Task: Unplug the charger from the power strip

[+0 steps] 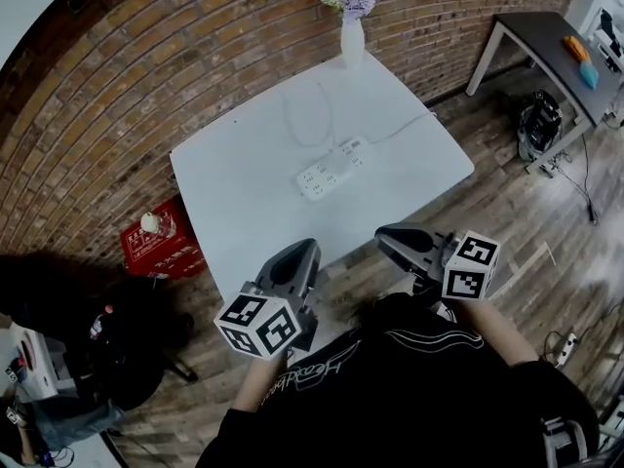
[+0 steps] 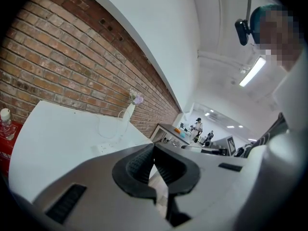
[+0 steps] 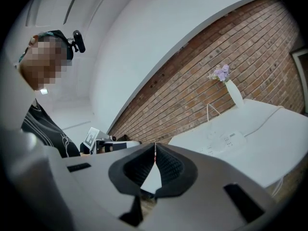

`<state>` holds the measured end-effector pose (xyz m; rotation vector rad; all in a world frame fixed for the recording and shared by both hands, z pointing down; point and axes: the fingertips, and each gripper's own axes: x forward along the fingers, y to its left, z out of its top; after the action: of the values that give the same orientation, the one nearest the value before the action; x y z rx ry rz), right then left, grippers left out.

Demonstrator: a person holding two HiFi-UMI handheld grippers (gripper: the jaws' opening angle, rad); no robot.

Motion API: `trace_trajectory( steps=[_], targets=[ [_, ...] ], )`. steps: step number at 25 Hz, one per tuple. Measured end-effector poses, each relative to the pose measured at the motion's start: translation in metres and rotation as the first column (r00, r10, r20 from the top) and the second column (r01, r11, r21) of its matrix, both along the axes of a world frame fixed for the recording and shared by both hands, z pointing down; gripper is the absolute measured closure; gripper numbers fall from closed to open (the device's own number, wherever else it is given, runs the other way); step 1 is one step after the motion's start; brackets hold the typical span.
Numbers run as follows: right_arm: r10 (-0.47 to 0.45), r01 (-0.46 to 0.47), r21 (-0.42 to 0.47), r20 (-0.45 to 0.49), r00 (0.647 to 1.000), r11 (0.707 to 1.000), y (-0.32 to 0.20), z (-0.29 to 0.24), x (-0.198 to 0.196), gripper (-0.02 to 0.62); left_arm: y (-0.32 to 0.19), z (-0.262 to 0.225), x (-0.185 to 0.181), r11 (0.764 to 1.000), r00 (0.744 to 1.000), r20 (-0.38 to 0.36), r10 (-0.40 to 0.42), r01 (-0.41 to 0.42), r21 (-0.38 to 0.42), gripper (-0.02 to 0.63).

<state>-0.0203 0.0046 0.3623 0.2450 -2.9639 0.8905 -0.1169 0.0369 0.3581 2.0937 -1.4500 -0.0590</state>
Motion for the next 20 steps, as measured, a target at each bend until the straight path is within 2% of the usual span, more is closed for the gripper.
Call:
trace_trajectory(
  steps=[8,14,20],
  targets=[
    [0.004,-0.004,-0.050,0.001,1.000,0.999,-0.045,0.017,0.006,0.597,-0.039,0.017,0.000,0.998,1.000,0.009,-0.016,0.016,-0.054,0.601],
    [-0.025,0.025,-0.062,0.006,1.000,0.998,-0.100,0.021,-0.011,0.597,-0.086,0.032,-0.016,0.994,0.998,0.025,-0.050,0.052,-0.095,0.601],
    [-0.041,0.042,-0.080,0.009,0.999,0.996,-0.145,0.030,-0.022,0.597,-0.123,0.059,-0.034,0.985,0.992,0.109,-0.067,0.082,-0.148,0.601]
  ],
)
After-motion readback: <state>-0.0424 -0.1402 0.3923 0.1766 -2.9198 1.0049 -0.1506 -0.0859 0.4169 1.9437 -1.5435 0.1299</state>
